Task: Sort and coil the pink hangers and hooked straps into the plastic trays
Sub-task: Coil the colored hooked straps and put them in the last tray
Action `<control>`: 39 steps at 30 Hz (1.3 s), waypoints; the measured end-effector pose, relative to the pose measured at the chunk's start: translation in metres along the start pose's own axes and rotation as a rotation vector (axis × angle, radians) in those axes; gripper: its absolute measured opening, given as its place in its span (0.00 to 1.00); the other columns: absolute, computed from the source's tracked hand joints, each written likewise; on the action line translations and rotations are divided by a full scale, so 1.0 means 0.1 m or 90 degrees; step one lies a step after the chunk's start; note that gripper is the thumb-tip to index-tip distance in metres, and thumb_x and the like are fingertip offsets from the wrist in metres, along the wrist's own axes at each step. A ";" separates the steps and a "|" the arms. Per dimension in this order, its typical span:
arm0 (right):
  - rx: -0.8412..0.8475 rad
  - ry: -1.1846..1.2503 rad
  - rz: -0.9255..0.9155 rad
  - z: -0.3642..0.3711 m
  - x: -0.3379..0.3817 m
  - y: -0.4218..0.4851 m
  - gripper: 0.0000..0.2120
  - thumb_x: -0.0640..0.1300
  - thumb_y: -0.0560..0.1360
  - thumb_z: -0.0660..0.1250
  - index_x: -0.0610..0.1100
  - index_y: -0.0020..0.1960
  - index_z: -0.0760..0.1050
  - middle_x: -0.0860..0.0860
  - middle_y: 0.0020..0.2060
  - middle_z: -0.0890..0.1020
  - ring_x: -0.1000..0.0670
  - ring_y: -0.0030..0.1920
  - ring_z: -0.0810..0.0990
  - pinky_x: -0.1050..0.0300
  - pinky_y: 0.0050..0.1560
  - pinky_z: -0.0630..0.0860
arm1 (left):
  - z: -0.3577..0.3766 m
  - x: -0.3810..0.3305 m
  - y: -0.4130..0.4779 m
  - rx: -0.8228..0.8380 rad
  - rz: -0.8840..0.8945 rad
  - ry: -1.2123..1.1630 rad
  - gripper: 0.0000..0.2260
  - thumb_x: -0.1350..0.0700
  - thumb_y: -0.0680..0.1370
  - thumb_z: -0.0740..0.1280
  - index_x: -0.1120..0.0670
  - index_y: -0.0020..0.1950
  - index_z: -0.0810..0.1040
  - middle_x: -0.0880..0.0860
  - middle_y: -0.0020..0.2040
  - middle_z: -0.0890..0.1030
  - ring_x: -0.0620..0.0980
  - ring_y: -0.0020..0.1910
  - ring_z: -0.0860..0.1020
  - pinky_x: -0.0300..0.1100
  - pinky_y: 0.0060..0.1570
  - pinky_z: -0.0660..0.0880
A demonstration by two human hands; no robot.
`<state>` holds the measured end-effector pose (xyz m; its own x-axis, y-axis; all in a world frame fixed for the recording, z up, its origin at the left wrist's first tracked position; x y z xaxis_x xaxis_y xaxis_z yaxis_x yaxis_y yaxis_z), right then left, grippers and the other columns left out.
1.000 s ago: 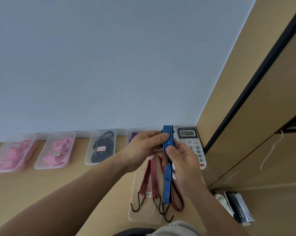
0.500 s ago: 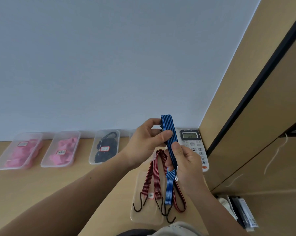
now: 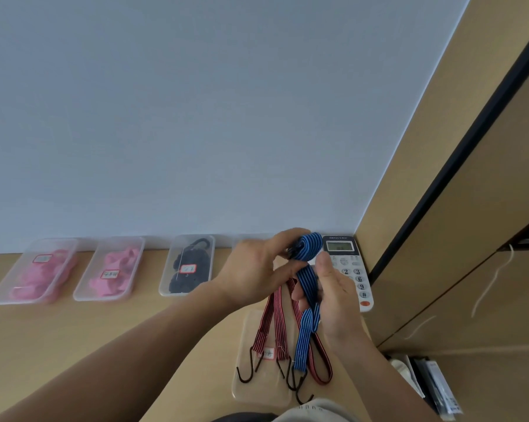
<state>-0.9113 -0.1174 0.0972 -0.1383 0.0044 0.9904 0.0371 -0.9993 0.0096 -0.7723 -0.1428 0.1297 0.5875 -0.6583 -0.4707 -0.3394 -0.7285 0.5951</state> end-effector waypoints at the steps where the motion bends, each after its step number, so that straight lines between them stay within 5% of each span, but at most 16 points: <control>1: 0.000 0.002 0.005 0.00 0.00 0.01 0.28 0.70 0.70 0.60 0.47 0.35 0.82 0.45 0.27 0.81 0.49 0.26 0.77 0.60 0.27 0.74 | 0.00 -0.02 0.00 -0.007 0.049 0.045 0.19 0.50 0.78 0.68 0.47 0.68 0.70 0.47 0.50 0.85 0.43 0.44 0.82 0.38 0.40 0.78; 5: 0.008 0.003 0.011 0.02 0.00 0.04 0.30 0.74 0.69 0.61 0.47 0.36 0.83 0.44 0.28 0.81 0.49 0.26 0.76 0.59 0.27 0.74 | 0.00 -0.02 0.01 -0.041 0.168 0.087 0.16 0.56 0.78 0.69 0.58 0.65 0.78 0.52 0.54 0.85 0.51 0.48 0.84 0.45 0.44 0.81; 11: 0.034 0.010 0.030 0.03 -0.04 0.06 0.30 0.75 0.67 0.64 0.47 0.37 0.82 0.44 0.31 0.82 0.49 0.27 0.76 0.59 0.28 0.72 | 0.02 0.01 0.03 0.028 0.160 0.101 0.17 0.62 0.76 0.72 0.58 0.65 0.80 0.58 0.63 0.80 0.56 0.56 0.82 0.50 0.53 0.80; 14: 0.044 0.032 0.030 0.02 -0.06 0.06 0.29 0.73 0.69 0.63 0.47 0.37 0.81 0.45 0.30 0.80 0.49 0.29 0.75 0.56 0.31 0.71 | 0.03 0.05 0.04 0.130 0.071 0.011 0.23 0.62 0.77 0.67 0.53 0.72 0.72 0.54 0.72 0.73 0.52 0.68 0.75 0.50 0.65 0.73; 17: 0.051 0.047 0.002 0.01 -0.01 0.09 0.26 0.68 0.71 0.66 0.43 0.41 0.80 0.46 0.31 0.77 0.48 0.31 0.73 0.54 0.35 0.70 | 0.08 0.11 0.01 0.194 -0.173 -0.231 0.29 0.59 0.75 0.61 0.47 0.77 0.62 0.46 0.76 0.66 0.34 0.70 0.67 0.35 0.69 0.65; 19: 0.051 0.073 0.007 0.00 0.00 0.10 0.22 0.61 0.73 0.67 0.40 0.46 0.79 0.45 0.34 0.80 0.48 0.32 0.74 0.55 0.36 0.71 | 0.12 0.14 0.01 0.177 -0.355 -0.405 0.27 0.57 0.77 0.60 0.49 0.77 0.62 0.45 0.72 0.71 0.34 0.63 0.72 0.33 0.66 0.68; 20: 0.052 0.081 0.010 0.00 -0.01 0.10 0.20 0.57 0.74 0.68 0.39 0.47 0.79 0.44 0.35 0.80 0.48 0.32 0.74 0.55 0.36 0.72 | 0.14 0.13 0.01 0.180 -0.412 -0.488 0.21 0.56 0.79 0.60 0.51 0.73 0.69 0.47 0.65 0.77 0.40 0.58 0.76 0.41 0.66 0.71; 22: 0.058 0.072 0.011 0.01 -0.03 0.09 0.16 0.51 0.73 0.67 0.37 0.48 0.78 0.45 0.34 0.81 0.48 0.31 0.74 0.57 0.34 0.73 | 0.17 0.09 0.04 0.213 -0.433 -0.579 0.12 0.52 0.81 0.58 0.56 0.54 0.77 0.53 0.44 0.81 0.51 0.43 0.79 0.56 0.58 0.73; 24: 0.062 0.045 0.000 0.02 -0.03 0.09 0.15 0.50 0.73 0.66 0.37 0.48 0.78 0.47 0.32 0.81 0.51 0.29 0.75 0.60 0.33 0.74 | 0.16 0.06 0.05 0.226 -0.425 -0.605 0.14 0.50 0.81 0.60 0.60 0.48 0.77 0.55 0.38 0.80 0.54 0.37 0.78 0.55 0.51 0.73; 28: 0.044 -0.001 0.003 -0.02 -0.07 0.10 0.17 0.51 0.72 0.66 0.36 0.47 0.78 0.47 0.31 0.82 0.52 0.27 0.75 0.63 0.30 0.75 | 0.16 0.17 0.05 0.146 -0.459 -0.599 0.14 0.54 0.79 0.66 0.59 0.63 0.74 0.52 0.55 0.85 0.53 0.52 0.83 0.49 0.56 0.78; 33: 0.011 -0.037 0.005 -0.06 -0.09 0.13 0.15 0.53 0.72 0.67 0.41 0.39 0.80 0.44 0.28 0.81 0.52 0.25 0.75 0.63 0.26 0.73 | 0.10 0.16 0.11 0.083 -0.389 -0.534 0.12 0.60 0.80 0.67 0.53 0.63 0.73 0.50 0.58 0.83 0.50 0.53 0.83 0.43 0.51 0.80; 39: -0.007 -0.067 0.004 -0.07 -0.08 0.12 0.20 0.59 0.74 0.63 0.45 0.33 0.79 0.45 0.26 0.80 0.52 0.25 0.76 0.62 0.28 0.73 | -0.01 0.13 0.14 0.047 -0.167 -0.138 0.18 0.54 0.78 0.69 0.48 0.68 0.73 0.41 0.53 0.81 0.41 0.45 0.81 0.35 0.49 0.77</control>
<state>-0.9170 -0.1300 0.0881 -0.0330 0.0023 0.9995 0.0270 -0.9996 0.0032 -0.7687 -0.1618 0.1323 0.4949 -0.4657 -0.7336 -0.2548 -0.8849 0.3899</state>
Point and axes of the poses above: each hand's wrist, its own y-axis towards the middle knuckle, its own z-axis out of the palm, x = y × z, the point moved 4 cm from there along y, towards the middle knuckle
